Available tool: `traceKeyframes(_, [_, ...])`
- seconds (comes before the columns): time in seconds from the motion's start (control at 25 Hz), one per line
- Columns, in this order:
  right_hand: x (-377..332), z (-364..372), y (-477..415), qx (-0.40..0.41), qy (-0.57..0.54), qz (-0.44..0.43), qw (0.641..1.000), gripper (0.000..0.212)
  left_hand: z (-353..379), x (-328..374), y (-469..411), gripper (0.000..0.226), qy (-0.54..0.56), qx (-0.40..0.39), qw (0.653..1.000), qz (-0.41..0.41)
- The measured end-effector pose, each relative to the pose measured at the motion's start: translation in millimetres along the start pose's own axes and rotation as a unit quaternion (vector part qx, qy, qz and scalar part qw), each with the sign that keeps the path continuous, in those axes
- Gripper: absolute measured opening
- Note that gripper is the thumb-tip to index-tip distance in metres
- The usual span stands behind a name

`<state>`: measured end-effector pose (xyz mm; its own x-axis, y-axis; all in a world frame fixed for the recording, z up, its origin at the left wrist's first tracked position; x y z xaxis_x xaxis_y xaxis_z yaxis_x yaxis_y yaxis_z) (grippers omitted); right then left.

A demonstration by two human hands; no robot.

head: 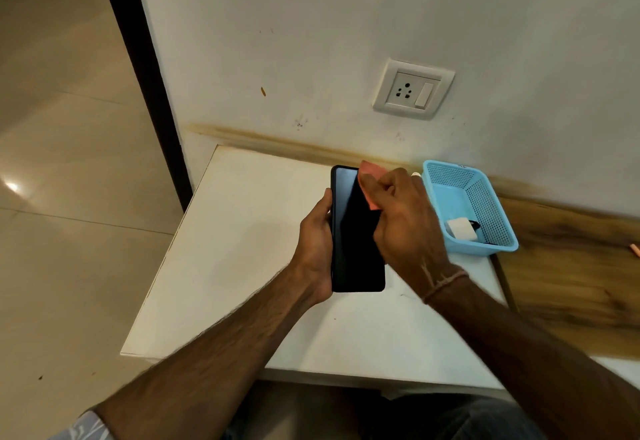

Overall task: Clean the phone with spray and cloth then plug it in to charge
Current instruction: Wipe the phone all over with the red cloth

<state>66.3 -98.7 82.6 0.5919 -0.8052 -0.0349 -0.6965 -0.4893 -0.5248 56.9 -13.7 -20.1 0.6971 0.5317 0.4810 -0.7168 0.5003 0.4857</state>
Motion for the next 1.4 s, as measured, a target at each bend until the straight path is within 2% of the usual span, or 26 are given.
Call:
traceKeyframes(0.08, [-15.0,6.9,4.8,-0.002,-0.037,-0.034,0.999,0.04,-3.3,0.5,-1.2,0.063,-0.003,0.011,1.0,-0.003])
traceKeyframes(0.16, [-6.6,3.6,6.0,0.008,-0.028,-0.036,0.999,0.044,-2.9,-1.3,-1.6,0.062,-0.003,0.014,1.0,-0.004])
traceKeyframes(0.28, [9.7,-4.6,1.6,0.054,0.016,0.061,0.997,0.046,0.7,-5.7,-1.8,0.063,0.006,0.008,1.0,-0.014])
traceKeyframes(0.44, [-20.9,13.1,-5.4,0.07,-0.11,0.065,0.989,0.012,-0.4,-2.9,-0.2,0.062,0.022,0.016,1.0,-0.015])
traceKeyframes(0.52, [-6.5,10.3,-3.1,0.054,-0.073,0.061,0.994,0.023,-0.5,-3.4,-0.9,0.062,0.017,0.02,1.0,-0.015])
traceKeyframes(0.6, [7.5,2.4,-0.4,0.086,-0.027,0.094,0.991,0.038,-0.3,-4.3,-1.1,0.061,0.011,0.028,0.999,-0.015])
traceKeyframes(0.68, [-6.7,5.6,-3.6,0.104,-0.062,0.111,0.986,0.035,1.8,-4.3,-0.5,0.061,0.021,0.024,0.999,-0.02])
traceKeyframes(0.8, [-33.6,25.4,-0.7,0.011,-0.096,0.044,0.994,0.051,3.3,-2.7,3.4,0.061,0.043,0.008,0.999,-0.023])
traceKeyframes(0.84, [-24.3,25.3,1.9,-0.013,-0.096,0.05,0.994,0.057,2.4,-2.9,3.0,0.061,0.037,0.011,0.999,-0.023])
traceKeyframes(0.92, [4.4,19.1,7.0,-0.02,-0.073,0.117,0.99,0.065,0.9,-3.7,1.7,0.064,0.017,0.024,0.999,-0.027])
traceKeyframes(1.0, [5.9,20.2,6.3,-0.011,-0.111,0.171,0.979,0.055,2.2,-3.0,1.8,0.064,0.016,0.027,0.999,-0.024])
traceKeyframes(1.08, [-20.3,27.4,2.0,-0.023,-0.15,0.112,0.982,0.046,1.9,-0.5,2.9,0.063,0.026,0.02,0.999,-0.019])
traceKeyframes(1.16, [-26.1,23.7,3.1,-0.036,-0.14,0.043,0.989,0.054,1.3,0.2,3.7,0.062,0.031,0.014,0.999,-0.017])
traceKeyframes(1.32, [1.9,8.4,2.5,-0.015,-0.092,0.112,0.989,0.063,2.4,-1.0,1.8,0.063,0.017,0.017,1.0,-0.006])
traceKeyframes(1.4, [-22.0,13.0,1.6,-0.027,-0.11,0.048,0.992,0.056,4.7,0.1,4.4,0.061,0.025,0.007,1.0,-0.01])
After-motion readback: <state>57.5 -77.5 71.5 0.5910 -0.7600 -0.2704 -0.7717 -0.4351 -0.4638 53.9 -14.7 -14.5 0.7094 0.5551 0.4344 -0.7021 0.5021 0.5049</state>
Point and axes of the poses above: each hand's wrist, its own y-axis away from the middle knuckle, its own z-axis out of the palm, x = y × z, the point moved 6 cm from there along -y, towards the middle knuckle, and after that the axes turned 14 degrees about -z, right-handed, at the moved point
